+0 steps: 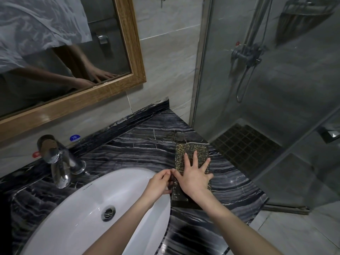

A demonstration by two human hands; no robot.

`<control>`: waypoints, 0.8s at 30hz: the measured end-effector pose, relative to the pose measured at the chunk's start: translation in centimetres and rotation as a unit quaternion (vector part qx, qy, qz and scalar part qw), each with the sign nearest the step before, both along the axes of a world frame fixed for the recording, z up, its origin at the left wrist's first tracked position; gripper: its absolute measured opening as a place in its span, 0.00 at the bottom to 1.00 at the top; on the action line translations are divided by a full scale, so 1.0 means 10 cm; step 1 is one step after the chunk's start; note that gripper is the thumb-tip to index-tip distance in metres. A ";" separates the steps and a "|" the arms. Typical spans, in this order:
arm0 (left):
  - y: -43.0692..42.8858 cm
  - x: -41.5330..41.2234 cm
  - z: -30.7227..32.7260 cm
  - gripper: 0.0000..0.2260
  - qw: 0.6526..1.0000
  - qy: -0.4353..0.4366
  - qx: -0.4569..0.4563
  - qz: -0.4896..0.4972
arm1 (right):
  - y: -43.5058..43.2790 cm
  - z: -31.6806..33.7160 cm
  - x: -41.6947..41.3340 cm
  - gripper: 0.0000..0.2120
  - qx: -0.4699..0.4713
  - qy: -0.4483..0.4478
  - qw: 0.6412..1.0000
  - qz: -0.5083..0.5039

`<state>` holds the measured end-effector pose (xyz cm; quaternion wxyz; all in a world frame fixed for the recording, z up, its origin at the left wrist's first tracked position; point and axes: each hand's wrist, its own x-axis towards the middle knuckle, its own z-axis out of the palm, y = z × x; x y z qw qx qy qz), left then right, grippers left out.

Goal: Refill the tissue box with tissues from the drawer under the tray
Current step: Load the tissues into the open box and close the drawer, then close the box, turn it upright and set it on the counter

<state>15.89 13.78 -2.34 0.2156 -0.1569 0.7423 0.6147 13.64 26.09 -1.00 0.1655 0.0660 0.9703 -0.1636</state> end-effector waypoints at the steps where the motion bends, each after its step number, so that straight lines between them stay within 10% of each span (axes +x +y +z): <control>1: 0.01 -0.01 0.02 0.15 1.000 0.001 -0.004 0.001 | 0.04 0.00 0.02 0.35 -0.011 0.011 1.000 -0.003; 10: 0.24 -0.25 0.24 0.25 0.969 0.088 -0.219 -0.069 | 0.69 -0.02 0.07 0.22 -0.187 0.154 0.967 -0.073; 24: 0.56 -0.29 0.39 0.44 0.913 0.044 -0.344 -0.214 | 0.91 -0.41 0.20 0.18 -0.444 -0.073 0.865 -0.223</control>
